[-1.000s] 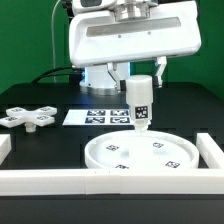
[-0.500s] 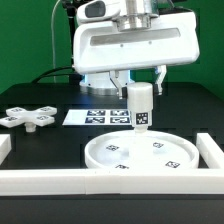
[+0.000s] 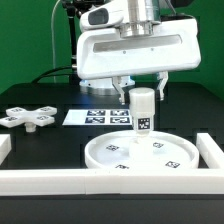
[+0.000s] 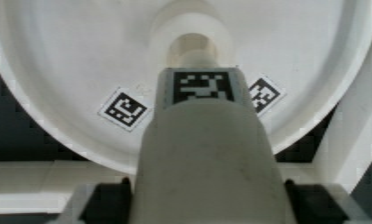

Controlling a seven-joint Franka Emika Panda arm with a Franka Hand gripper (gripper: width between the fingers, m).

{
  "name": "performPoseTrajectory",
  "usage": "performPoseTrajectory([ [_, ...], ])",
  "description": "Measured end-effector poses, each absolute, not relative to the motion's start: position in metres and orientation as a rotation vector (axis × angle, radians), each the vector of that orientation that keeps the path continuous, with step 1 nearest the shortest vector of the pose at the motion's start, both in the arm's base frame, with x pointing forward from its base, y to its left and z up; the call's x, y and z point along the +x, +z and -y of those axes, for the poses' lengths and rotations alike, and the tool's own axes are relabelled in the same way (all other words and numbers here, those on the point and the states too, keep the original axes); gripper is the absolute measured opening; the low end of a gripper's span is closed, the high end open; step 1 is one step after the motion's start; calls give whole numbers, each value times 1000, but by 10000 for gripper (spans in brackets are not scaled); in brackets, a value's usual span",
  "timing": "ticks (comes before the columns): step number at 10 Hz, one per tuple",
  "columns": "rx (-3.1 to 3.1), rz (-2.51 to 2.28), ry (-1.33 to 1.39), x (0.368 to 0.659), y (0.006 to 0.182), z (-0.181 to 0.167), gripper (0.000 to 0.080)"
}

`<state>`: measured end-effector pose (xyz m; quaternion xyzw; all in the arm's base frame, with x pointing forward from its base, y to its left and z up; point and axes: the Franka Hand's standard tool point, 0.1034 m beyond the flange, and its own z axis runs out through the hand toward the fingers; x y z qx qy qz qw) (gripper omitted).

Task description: Assemble round table

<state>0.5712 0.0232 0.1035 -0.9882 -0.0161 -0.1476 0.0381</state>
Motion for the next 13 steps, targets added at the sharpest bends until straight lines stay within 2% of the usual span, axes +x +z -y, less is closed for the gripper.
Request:
performPoseTrajectory([
  [13,-3035,47,-443,565,99,-22,409],
])
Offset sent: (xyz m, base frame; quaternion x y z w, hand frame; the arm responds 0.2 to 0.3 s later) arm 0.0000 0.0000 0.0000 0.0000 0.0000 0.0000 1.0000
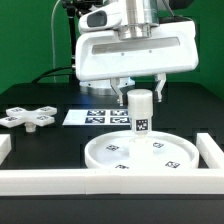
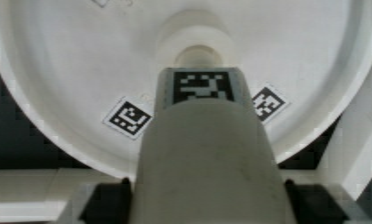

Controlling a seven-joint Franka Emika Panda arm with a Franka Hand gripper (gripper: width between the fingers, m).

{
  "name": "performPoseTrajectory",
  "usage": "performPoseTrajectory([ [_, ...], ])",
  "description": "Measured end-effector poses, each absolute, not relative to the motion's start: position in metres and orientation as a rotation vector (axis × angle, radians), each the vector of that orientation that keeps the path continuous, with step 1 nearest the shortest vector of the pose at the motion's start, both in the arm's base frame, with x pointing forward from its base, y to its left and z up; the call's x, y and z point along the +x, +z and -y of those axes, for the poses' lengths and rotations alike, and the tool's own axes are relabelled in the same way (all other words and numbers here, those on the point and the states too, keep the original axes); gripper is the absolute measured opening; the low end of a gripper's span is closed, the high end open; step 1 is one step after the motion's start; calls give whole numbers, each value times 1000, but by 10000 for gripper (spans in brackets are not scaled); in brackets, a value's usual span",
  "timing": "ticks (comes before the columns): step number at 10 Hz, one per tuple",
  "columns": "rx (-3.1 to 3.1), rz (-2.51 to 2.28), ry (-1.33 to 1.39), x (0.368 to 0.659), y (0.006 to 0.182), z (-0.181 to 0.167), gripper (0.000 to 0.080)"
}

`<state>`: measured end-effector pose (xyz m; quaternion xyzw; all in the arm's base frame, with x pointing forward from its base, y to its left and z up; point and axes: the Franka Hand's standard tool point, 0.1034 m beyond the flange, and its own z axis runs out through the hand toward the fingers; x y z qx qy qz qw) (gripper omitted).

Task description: Assemble round table

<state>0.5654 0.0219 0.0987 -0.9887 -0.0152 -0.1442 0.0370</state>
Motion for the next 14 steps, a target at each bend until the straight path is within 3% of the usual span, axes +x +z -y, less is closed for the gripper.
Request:
performPoseTrajectory([
  [5,-3038,54,-436,563,85,-26,409],
  [12,-3039,54,-481,566,83,-25,409],
  [13,-3039,54,-480,566,83,-25,577],
  [14,-3038,55,-477,567,86,-26,627],
])
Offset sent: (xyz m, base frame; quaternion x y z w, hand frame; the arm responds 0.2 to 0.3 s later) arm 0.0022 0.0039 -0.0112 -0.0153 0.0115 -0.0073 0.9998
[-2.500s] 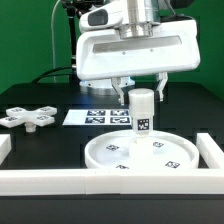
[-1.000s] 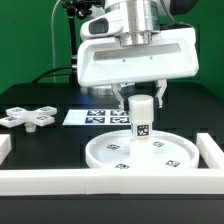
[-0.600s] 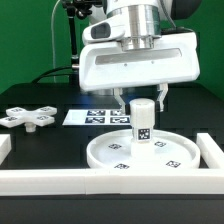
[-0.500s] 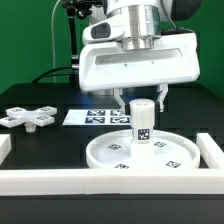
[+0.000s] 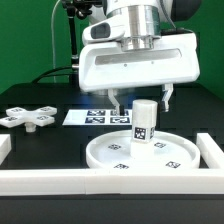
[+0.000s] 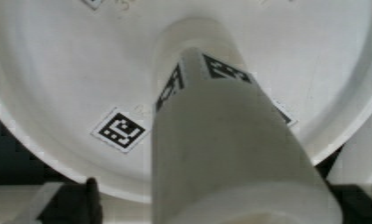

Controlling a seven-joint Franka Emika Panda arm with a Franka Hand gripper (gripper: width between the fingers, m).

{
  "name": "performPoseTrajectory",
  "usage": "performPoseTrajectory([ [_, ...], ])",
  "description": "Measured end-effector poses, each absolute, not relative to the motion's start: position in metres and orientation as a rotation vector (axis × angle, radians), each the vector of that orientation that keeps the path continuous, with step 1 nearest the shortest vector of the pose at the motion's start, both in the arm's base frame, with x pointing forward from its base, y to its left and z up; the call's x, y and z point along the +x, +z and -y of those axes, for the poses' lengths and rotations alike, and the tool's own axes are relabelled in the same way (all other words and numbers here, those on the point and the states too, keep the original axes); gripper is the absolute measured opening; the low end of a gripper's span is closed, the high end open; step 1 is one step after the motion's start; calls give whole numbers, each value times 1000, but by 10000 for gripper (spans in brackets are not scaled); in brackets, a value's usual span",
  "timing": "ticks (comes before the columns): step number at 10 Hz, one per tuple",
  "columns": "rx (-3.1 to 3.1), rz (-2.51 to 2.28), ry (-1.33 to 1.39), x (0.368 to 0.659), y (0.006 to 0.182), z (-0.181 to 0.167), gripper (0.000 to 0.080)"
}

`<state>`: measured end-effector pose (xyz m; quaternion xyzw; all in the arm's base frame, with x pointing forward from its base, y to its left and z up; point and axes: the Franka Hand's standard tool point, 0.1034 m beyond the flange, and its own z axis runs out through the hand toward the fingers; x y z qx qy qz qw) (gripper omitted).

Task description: Assemble round table

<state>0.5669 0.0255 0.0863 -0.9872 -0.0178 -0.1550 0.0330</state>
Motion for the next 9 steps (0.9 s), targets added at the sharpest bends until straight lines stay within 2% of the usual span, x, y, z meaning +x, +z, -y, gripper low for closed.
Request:
performPoseTrajectory([
  [5,-3031,54,-465,572,106,-24,649],
  [9,-3032,59,-429,569,101,-25,649],
])
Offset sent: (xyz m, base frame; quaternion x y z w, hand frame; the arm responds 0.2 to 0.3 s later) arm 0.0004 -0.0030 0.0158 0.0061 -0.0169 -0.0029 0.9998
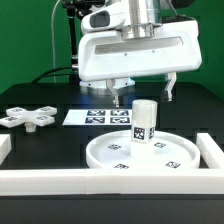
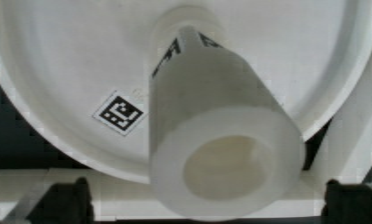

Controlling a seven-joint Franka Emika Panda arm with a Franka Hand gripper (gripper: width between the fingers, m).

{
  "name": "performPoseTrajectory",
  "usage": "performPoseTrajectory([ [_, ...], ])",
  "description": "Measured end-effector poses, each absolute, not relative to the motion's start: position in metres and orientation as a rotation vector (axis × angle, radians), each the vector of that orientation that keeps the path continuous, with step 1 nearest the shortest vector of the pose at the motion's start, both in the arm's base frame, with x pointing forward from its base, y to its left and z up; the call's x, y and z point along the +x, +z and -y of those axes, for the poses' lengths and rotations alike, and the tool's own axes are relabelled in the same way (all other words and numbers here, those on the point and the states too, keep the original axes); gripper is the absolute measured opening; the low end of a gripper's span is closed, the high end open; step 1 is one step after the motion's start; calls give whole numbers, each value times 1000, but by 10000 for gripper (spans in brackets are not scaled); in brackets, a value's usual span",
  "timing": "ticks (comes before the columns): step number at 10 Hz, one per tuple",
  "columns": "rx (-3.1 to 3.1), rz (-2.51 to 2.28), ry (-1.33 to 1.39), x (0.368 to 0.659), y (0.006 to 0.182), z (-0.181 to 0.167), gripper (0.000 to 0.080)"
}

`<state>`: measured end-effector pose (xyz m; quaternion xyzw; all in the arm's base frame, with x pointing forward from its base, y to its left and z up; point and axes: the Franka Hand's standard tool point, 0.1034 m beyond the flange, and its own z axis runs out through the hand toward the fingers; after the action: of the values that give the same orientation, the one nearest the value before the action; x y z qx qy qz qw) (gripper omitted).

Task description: Assemble round table

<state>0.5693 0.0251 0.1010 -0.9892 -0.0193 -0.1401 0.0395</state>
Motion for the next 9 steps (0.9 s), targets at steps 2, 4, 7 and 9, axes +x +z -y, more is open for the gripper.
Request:
performPoseTrajectory([
  [2,-3027,62,-289,562,96,-28,649],
  [4,-3010,108,-100,562,98,-37,649],
  [7,-2991,116,34,562,94,-36,649],
  [9,-3023,232,15,563,92,-35,649],
])
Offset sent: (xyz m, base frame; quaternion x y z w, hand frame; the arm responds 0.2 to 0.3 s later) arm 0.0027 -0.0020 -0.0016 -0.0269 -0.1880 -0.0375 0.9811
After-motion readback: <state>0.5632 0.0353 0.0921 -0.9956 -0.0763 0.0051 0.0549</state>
